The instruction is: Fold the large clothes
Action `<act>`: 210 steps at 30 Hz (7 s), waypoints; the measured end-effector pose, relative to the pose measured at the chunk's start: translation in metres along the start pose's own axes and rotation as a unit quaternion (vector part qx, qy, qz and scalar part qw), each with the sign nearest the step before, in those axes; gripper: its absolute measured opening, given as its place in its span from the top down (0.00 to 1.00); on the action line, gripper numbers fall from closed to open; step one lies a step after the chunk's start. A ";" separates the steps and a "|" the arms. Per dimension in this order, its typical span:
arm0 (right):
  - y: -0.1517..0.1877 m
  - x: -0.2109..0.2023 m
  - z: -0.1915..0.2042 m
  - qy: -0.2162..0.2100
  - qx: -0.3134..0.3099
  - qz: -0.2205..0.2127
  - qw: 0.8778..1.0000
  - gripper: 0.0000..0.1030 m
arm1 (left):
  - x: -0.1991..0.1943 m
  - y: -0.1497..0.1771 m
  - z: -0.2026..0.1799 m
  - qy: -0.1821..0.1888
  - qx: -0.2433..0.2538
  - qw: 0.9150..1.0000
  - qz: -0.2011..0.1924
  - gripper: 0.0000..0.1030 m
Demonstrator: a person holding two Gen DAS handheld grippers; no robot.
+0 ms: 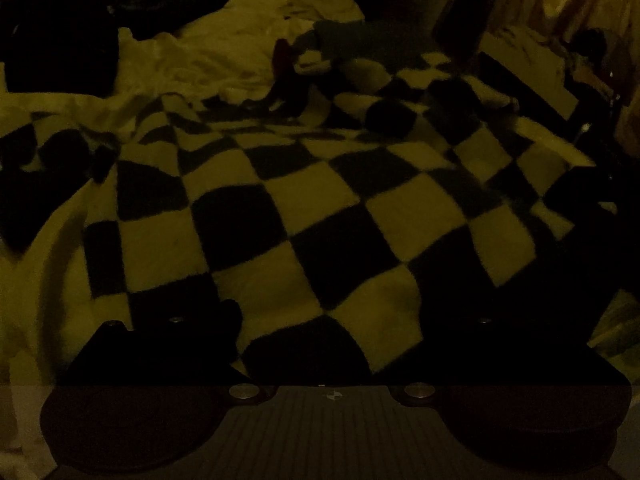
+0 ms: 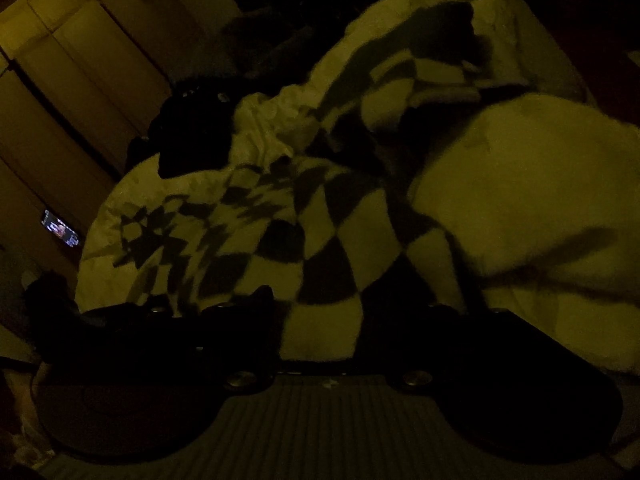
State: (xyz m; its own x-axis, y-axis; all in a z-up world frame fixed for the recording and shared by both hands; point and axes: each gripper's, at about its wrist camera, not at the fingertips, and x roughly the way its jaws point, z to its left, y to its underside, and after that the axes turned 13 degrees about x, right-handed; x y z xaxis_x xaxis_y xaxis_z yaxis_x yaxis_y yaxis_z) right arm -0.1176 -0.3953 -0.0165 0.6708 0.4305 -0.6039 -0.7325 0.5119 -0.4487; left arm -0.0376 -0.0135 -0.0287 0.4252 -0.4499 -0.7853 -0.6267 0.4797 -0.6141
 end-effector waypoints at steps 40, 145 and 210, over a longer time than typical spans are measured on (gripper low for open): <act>-0.221 -0.001 -0.042 -0.149 0.161 -0.251 0.943 0.93 | 0.042 -0.050 -0.001 0.005 -0.024 1.000 -0.002 0.00; -0.120 0.143 -0.025 -0.042 -0.027 -0.070 0.996 0.29 | -0.008 -0.062 0.051 -0.167 0.013 0.983 -0.074 0.00; -0.123 0.148 -0.034 -0.041 0.011 -0.050 0.998 0.24 | 0.028 -0.082 0.084 -0.074 -0.117 0.983 -0.122 0.30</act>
State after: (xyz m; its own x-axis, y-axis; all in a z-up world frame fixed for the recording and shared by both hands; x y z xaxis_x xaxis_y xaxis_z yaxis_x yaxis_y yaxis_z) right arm 0.0676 -0.4194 -0.0727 0.7481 0.4356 -0.5006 -0.6597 0.5706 -0.4892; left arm 0.0805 -0.0018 -0.0067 0.6609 -0.4063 -0.6310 -0.6205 0.1770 -0.7640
